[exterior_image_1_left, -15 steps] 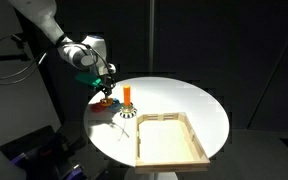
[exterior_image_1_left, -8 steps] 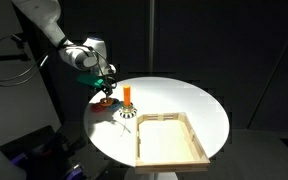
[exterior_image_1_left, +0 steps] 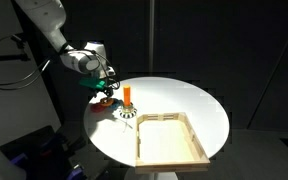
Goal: Put the striped ring through the pole
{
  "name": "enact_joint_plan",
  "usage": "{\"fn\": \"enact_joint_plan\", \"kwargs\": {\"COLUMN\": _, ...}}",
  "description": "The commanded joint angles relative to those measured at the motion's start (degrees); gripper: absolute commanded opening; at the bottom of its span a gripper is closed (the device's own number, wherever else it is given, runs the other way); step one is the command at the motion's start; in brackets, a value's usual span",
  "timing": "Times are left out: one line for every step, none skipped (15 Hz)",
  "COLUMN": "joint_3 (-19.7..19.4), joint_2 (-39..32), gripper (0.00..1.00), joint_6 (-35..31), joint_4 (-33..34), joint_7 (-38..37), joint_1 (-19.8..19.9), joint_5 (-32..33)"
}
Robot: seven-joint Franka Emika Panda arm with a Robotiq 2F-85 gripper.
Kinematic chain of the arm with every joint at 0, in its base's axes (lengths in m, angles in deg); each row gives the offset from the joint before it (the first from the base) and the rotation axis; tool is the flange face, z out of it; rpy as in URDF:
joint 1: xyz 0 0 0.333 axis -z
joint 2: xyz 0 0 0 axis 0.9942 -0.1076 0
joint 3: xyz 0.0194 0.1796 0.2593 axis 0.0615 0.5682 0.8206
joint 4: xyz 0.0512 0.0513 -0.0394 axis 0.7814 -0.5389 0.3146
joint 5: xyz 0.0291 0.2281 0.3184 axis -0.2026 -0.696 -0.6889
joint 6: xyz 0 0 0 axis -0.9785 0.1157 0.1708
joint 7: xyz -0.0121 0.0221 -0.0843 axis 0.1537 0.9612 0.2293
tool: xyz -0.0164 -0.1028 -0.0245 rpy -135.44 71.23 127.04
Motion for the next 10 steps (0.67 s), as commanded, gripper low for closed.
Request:
{"fn": "enact_joint_plan", "kwargs": {"joint_3": 0.1, "joint_2": -2.2, "gripper": 1.00, "joint_6": -1.3, "joint_4": 2.7, "joint_7": -1.5, "joint_1": -0.5, "joint_5": 2.5}}
{"fn": "enact_joint_plan", "kwargs": {"joint_3": 0.0, "joint_2": -2.7, "gripper": 1.00, "joint_6": -1.5, "joint_4": 3.1, "joint_7": -1.6, "joint_1": -0.6, "joint_5": 3.0}}
{"fn": "enact_joint_plan", "kwargs": {"joint_3": 0.0, "joint_2": -3.1, "gripper": 1.00, "joint_6": -1.6, "joint_4": 3.6, "joint_7": -1.7, "joint_1": -0.7, "joint_5": 3.3}}
{"fn": "enact_joint_plan", "kwargs": {"joint_3": 0.1, "joint_2": -3.6, "gripper": 1.00, "joint_6": -1.8, "joint_4": 4.0, "joint_7": -1.6, "joint_1": -0.7, "joint_5": 3.6}}
{"fn": "enact_joint_plan", "kwargs": {"joint_3": 0.2, "joint_2": -4.0, "gripper": 1.00, "joint_6": -1.9, "joint_4": 4.3, "joint_7": -1.5, "joint_1": -0.7, "joint_5": 3.7}}
{"fn": "enact_joint_plan", "kwargs": {"joint_3": 0.2, "joint_2": -4.4, "gripper": 1.00, "joint_6": -2.1, "joint_4": 4.6, "joint_7": -1.4, "joint_1": -0.7, "joint_5": 3.9}}
{"fn": "enact_joint_plan", "kwargs": {"joint_3": 0.2, "joint_2": -4.7, "gripper": 1.00, "joint_6": -2.2, "joint_4": 4.9, "joint_7": -1.4, "joint_1": -0.7, "joint_5": 4.1}}
{"fn": "enact_joint_plan", "kwargs": {"joint_3": 0.2, "joint_2": -5.1, "gripper": 1.00, "joint_6": -2.3, "joint_4": 5.2, "joint_7": -1.4, "joint_1": -0.7, "joint_5": 4.2}}
{"fn": "enact_joint_plan", "kwargs": {"joint_3": 0.3, "joint_2": -5.4, "gripper": 1.00, "joint_6": -2.4, "joint_4": 5.4, "joint_7": -1.3, "joint_1": -0.7, "joint_5": 4.3}}
{"fn": "enact_joint_plan", "kwargs": {"joint_3": 0.3, "joint_2": -5.6, "gripper": 1.00, "joint_6": -2.3, "joint_4": 5.5, "joint_7": -1.4, "joint_1": -0.7, "joint_5": 4.4}}
